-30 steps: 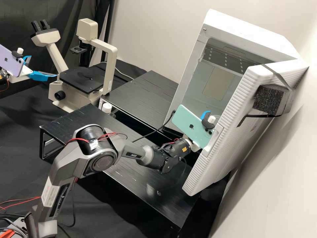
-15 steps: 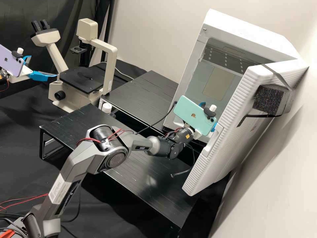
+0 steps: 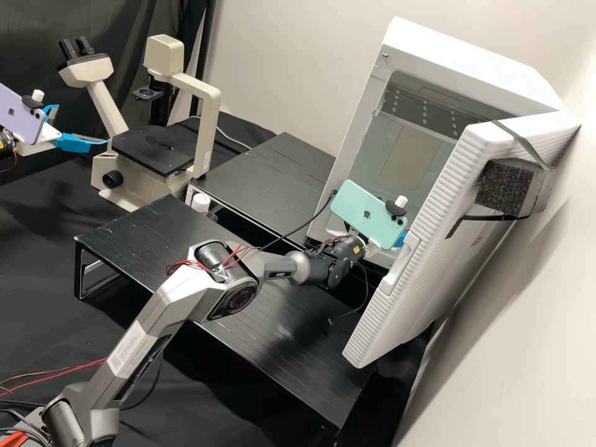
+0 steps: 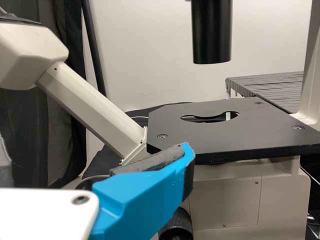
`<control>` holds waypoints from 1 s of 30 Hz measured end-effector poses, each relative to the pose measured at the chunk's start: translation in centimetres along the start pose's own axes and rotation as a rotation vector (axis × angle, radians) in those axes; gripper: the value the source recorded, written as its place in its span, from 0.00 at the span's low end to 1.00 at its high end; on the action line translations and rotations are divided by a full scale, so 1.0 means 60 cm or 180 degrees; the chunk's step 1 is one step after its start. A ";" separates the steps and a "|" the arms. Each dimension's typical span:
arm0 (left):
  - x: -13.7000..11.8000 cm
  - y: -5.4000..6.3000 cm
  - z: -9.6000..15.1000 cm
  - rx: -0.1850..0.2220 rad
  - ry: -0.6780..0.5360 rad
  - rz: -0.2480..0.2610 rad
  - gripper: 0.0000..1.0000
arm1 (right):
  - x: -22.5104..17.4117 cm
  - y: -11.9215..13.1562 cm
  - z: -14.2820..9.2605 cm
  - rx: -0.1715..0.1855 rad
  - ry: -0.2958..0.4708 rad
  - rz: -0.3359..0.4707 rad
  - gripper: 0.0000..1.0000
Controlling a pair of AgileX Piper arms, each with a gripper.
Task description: Return the petri dish to the incubator.
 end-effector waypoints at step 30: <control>0.000 0.000 0.000 0.0000 0.0000 0.0000 1.00 | 0.038 -0.033 0.014 0.0111 -0.0134 -0.0141 1.00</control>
